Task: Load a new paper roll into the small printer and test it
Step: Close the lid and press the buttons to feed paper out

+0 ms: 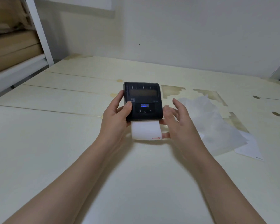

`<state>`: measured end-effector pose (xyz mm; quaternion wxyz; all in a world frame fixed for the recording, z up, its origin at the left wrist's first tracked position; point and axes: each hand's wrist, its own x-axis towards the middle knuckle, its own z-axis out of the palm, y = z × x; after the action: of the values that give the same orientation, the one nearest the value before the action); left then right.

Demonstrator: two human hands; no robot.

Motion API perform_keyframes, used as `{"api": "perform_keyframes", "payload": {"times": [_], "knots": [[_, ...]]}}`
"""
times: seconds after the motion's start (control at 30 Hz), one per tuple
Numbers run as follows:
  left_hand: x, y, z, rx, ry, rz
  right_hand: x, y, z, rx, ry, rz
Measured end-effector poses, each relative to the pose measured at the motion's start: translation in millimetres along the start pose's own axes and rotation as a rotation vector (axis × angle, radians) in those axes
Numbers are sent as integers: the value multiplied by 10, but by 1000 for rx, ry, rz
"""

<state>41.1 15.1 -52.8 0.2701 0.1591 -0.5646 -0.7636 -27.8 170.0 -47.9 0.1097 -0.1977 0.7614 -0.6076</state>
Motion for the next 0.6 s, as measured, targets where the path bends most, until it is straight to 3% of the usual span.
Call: {"api": "perform_keyframes", "payload": {"times": [0.4,0.6], "knots": [[104,-91,-32,267,35,-61,-17,-40,-21,-64,43,70],[166,-111,-95,543,-1,25,-3,-18,-4,-34,16,90]]}}
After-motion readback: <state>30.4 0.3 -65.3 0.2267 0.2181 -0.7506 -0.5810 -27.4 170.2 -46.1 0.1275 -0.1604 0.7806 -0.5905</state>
